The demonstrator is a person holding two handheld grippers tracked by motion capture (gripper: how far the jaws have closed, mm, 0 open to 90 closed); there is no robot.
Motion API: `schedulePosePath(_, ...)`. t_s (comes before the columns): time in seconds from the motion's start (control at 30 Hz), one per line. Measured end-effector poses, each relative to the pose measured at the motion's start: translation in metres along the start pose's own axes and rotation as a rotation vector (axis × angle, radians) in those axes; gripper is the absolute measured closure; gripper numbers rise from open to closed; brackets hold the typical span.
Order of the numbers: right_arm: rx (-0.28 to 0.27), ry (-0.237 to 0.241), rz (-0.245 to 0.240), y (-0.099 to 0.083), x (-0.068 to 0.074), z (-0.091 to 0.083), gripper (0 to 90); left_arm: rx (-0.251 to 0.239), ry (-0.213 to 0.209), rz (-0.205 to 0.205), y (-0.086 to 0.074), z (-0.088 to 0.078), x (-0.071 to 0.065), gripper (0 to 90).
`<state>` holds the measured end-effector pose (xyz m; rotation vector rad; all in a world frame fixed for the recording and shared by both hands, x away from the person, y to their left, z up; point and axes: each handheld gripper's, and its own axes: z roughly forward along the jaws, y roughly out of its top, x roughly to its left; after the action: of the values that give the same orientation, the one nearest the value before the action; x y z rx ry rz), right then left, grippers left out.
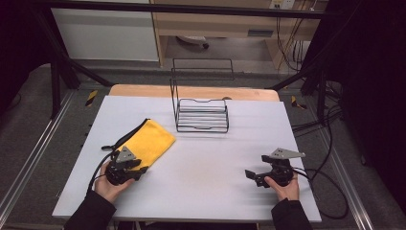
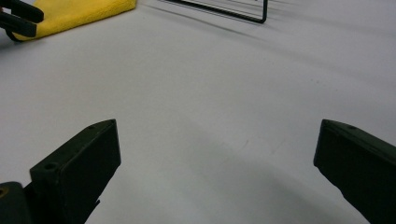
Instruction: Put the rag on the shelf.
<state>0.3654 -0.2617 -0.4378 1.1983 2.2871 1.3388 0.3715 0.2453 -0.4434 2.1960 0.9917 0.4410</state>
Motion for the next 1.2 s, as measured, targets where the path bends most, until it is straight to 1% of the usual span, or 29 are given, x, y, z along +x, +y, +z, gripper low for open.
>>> schedulePosePath(0.03, 0.002, 0.001, 0.000, 0.000, 0.000, 0.000, 1.2, 0.001, 0.008, 0.004, 0.000, 0.001, 0.000, 61.4)
schedulePosePath(0.1, 0.000, 0.001, -0.002, 0.000, 0.000, 0.000, 1.2, 0.008, 0.018, 0.008, 0.001, 0.002, -0.001, 62.3)
schedulePosePath(0.13, 0.001, 0.001, -0.002, 0.000, 0.000, 0.001, 1.2, 0.007, 0.024, 0.009, 0.001, 0.002, -0.001, 65.3)
schedulePosePath(0.17, 0.001, 0.001, -0.002, 0.000, 0.000, 0.001, 1.2, 0.011, 0.031, 0.015, 0.001, 0.003, -0.002, 65.3)
schedulePosePath(0.23, 0.000, 0.001, -0.004, 0.000, 0.000, 0.001, 1.2, 0.014, 0.040, 0.015, 0.002, 0.003, -0.002, 69.8)
schedulePosePath(0.27, 0.000, 0.001, -0.004, 0.000, 0.000, 0.001, 1.2, 0.017, 0.042, 0.012, 0.002, 0.003, -0.001, 69.8)
schedulePosePath(0.33, 0.000, 0.001, -0.002, 0.000, 0.000, 0.001, 1.2, 0.020, 0.045, -0.001, 0.003, 0.004, 0.000, 73.8)
schedulePosePath(0.37, -0.002, 0.002, 0.000, 0.000, 0.000, 0.001, 1.2, 0.021, 0.046, -0.002, 0.003, 0.004, 0.001, 77.4)
schedulePosePath(0.43, -0.002, 0.003, 0.000, 0.000, 0.000, 0.001, 1.2, 0.023, 0.045, -0.001, 0.003, 0.004, 0.001, 78.5)
schedulePosePath(0.5, -0.002, 0.004, -0.003, 0.000, 0.000, 0.001, 1.2, 0.025, 0.046, -0.003, 0.004, 0.004, 0.001, 82.7)
schedulePosePath(0.57, -0.001, 0.004, -0.003, 0.000, 0.000, 0.001, 1.3, 0.027, 0.044, -0.005, 0.005, 0.003, 0.002, 83.7)
schedulePosePath(0.63, 0.002, 0.004, -0.003, 0.000, 0.000, 0.001, 1.3, 0.025, 0.035, -0.017, 0.005, 0.003, 0.003, 85.0)
schedulePosePath(0.77, 0.003, 0.006, -0.004, 0.000, 0.000, 0.001, 1.3, 0.003, -0.003, -0.066, 0.004, -0.001, 0.009, 86.2)
schedulePosePath(0.87, 0.003, 0.007, -0.006, 0.001, 0.000, 0.001, 1.3, -0.015, -0.017, -0.081, 0.006, -0.007, 0.009, 86.5)
schedulePosePath(0.97, 0.002, 0.010, -0.004, 0.001, 0.000, 0.001, 1.4, -0.035, -0.041, -0.095, 0.009, -0.012, 0.009, 86.8)
schedulePosePath(1.0, 0.004, 0.011, -0.002, 0.001, 0.000, 0.001, 1.4, -0.044, -0.062, -0.102, 0.012, -0.015, 0.007, 86.8)
schedulePosePath(1.03, 0.004, 0.012, -0.002, 0.001, 0.000, 0.001, 1.4, -0.044, -0.062, -0.102, 0.012, -0.015, 0.007, 86.8)
schedulePosePath(1.07, 0.004, 0.012, -0.002, 0.001, 0.000, 0.001, 1.4, -0.048, -0.073, -0.103, 0.013, -0.015, 0.004, 86.8)
schedulePosePath(1.2, 0.004, 0.013, -0.003, 0.001, 0.000, 0.001, 1.4, -0.051, -0.108, -0.089, 0.019, -0.016, -0.009, 86.8)
